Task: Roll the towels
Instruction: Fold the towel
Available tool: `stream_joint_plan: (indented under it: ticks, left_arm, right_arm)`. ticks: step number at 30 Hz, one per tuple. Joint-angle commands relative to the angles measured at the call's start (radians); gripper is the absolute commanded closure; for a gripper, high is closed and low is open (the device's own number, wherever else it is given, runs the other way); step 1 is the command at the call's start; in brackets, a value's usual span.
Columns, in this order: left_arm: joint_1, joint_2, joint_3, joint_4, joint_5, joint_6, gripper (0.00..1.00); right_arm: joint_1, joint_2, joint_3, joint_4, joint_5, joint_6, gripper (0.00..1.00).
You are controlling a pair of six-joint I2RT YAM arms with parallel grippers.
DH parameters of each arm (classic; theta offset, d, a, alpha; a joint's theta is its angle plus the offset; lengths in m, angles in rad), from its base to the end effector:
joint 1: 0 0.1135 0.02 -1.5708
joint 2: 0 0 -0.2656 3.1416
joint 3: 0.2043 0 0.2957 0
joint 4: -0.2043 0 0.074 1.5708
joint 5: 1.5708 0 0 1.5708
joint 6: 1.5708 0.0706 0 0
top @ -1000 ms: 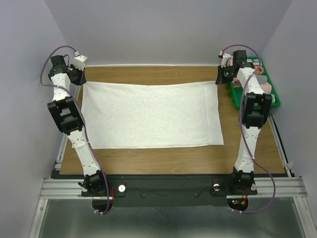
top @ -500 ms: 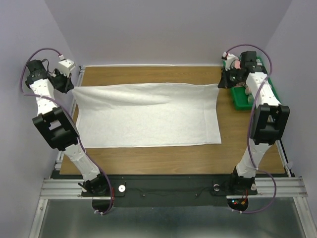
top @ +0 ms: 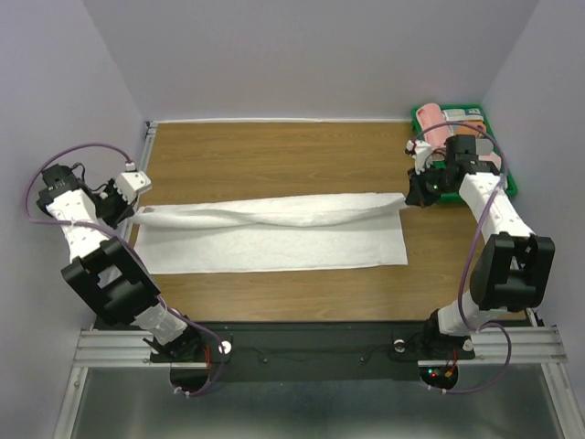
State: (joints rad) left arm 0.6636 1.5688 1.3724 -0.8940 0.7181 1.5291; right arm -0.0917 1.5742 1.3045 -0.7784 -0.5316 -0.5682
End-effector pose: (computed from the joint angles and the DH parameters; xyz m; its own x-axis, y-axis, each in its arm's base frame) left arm 0.3232 0.1937 0.2687 -0.2532 0.7571 -0.6022 0.6887 0.5783 0.4374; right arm 0.3850 0.0005 0.2429 -0.6341 -0.4075 -0.6571 -0.6102 0.7857 0.1016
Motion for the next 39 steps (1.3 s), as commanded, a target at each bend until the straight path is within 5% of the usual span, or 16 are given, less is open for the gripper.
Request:
stream_joint_plan:
  ticks: [1, 6, 15, 31, 39]
  left_arm:
    - [0.048, -0.027, -0.085, -0.060, -0.048, 0.256, 1.00]
    - [0.080, -0.041, -0.235, -0.013, -0.118, 0.370, 1.00]
    - [0.080, -0.050, -0.386, 0.174, -0.167, 0.361, 1.00]
    - [0.134, -0.058, 0.011, -0.037, -0.045, 0.394, 1.00]
    - [0.200, -0.066, -0.030, -0.129, -0.103, 0.528, 1.00]
  right_arm:
    - [-0.009, -0.060, -0.106, -0.001, 0.062, -0.102, 0.99]
    - [-0.009, -0.037, -0.177, -0.001, 0.081, -0.144, 0.99]
    - [-0.008, 0.035, -0.215, 0.002, 0.090, -0.156, 0.99]
    - [-0.017, -0.046, 0.021, -0.088, 0.065, -0.102, 0.99]
    - [-0.017, -0.088, -0.145, -0.121, 0.059, -0.194, 0.99]
